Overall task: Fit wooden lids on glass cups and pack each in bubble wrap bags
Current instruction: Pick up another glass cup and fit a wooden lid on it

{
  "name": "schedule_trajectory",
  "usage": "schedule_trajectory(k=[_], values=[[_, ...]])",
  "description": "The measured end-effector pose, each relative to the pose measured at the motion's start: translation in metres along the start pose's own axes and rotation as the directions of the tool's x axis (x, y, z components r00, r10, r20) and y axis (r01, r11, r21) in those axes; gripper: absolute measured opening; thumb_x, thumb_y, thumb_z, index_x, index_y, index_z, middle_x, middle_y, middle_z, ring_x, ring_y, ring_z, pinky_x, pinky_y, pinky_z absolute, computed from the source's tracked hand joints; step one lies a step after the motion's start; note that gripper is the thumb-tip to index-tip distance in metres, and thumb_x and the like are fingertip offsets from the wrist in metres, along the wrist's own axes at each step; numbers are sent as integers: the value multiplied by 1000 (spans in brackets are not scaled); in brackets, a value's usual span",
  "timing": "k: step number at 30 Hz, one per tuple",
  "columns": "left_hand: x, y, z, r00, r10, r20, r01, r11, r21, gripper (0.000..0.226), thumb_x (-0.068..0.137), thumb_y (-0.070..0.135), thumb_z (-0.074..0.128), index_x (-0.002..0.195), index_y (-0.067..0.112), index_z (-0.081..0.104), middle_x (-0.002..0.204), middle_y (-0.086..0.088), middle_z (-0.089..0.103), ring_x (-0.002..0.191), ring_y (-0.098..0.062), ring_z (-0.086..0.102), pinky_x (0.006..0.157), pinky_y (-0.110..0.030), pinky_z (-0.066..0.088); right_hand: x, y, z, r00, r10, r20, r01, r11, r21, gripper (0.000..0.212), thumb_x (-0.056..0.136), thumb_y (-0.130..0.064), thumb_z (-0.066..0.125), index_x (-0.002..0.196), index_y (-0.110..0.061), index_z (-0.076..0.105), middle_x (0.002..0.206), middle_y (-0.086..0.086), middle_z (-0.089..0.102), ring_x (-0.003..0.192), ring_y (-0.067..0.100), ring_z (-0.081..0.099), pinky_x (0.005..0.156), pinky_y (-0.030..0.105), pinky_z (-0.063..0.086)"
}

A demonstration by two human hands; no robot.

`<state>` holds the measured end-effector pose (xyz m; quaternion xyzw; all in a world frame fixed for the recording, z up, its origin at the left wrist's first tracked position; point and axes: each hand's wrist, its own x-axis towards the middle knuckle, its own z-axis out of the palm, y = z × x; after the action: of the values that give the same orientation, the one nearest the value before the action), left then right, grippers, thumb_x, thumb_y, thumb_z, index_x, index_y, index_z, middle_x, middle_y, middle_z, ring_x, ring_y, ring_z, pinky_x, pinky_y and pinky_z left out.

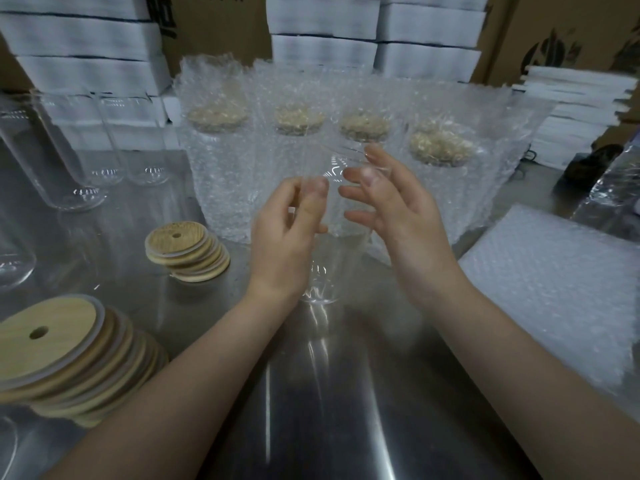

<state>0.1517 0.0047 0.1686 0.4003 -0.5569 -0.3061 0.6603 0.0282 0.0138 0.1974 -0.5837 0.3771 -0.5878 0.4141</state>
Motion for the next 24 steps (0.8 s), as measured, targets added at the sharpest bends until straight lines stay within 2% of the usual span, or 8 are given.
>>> schedule_trajectory(k=[4,6,9,11,14,18,20,24], values=[[-4,-5,-4,990,115,77,-126,978,169,54,70,64,57,110,29,52,109,5,60,87,-19,67,72,-33,52,2,-2,-1,999,17,41,-20,997,70,53,75,-35,70,124,-17,56,118,8,65,112,22,65,99,40,52],[-5,-6,-7,986,145,80,-160,962,222,62,66,64,63,116,31,48,114,9,62,88,-16,69,75,-39,56,2,-2,-3,998,6,61,-11,997,83,49,77,-26,76,121,-16,56,119,9,63,107,17,67,99,38,53],[-6,-7,-7,971,225,86,-241,908,344,76,62,64,69,125,28,45,112,17,61,88,-14,68,76,-44,57,3,-4,-4,998,-35,58,34,999,29,55,73,-23,72,123,-12,54,114,4,63,102,8,66,94,31,55],[-7,-8,-6,942,318,107,-332,834,441,83,62,64,68,132,26,43,111,20,57,90,-13,67,77,-42,57,1,-3,-4,997,-68,37,68,998,-17,57,69,-23,74,121,-11,52,111,3,64,103,8,65,89,24,53],[-5,-11,-5,868,463,179,-479,687,546,87,68,61,65,139,21,35,115,-3,62,99,-19,63,78,-44,55,-1,-3,-3,991,-130,-24,126,984,-124,54,67,-30,77,114,-16,52,111,3,64,102,7,63,80,20,52],[0,-16,-6,820,518,242,-532,539,653,81,75,60,64,143,29,33,122,-13,60,104,-28,61,83,-48,49,-4,0,-3,969,-223,-106,182,936,-301,46,71,-40,75,110,-22,57,107,-10,63,98,4,64,76,20,54],[1,-21,-6,801,537,264,-540,460,705,79,76,56,67,141,31,29,125,-13,60,108,-30,60,86,-48,46,-5,2,-1,961,-236,-143,186,937,-296,39,75,-39,73,106,-20,58,104,-8,65,96,4,65,74,17,53],[1,-25,-4,764,585,271,-559,393,730,74,80,53,66,139,26,31,126,-12,61,109,-32,60,92,-48,43,-4,6,2,954,-214,-209,175,966,-189,22,79,-29,69,94,-18,56,99,5,67,93,13,68,80,29,56]])
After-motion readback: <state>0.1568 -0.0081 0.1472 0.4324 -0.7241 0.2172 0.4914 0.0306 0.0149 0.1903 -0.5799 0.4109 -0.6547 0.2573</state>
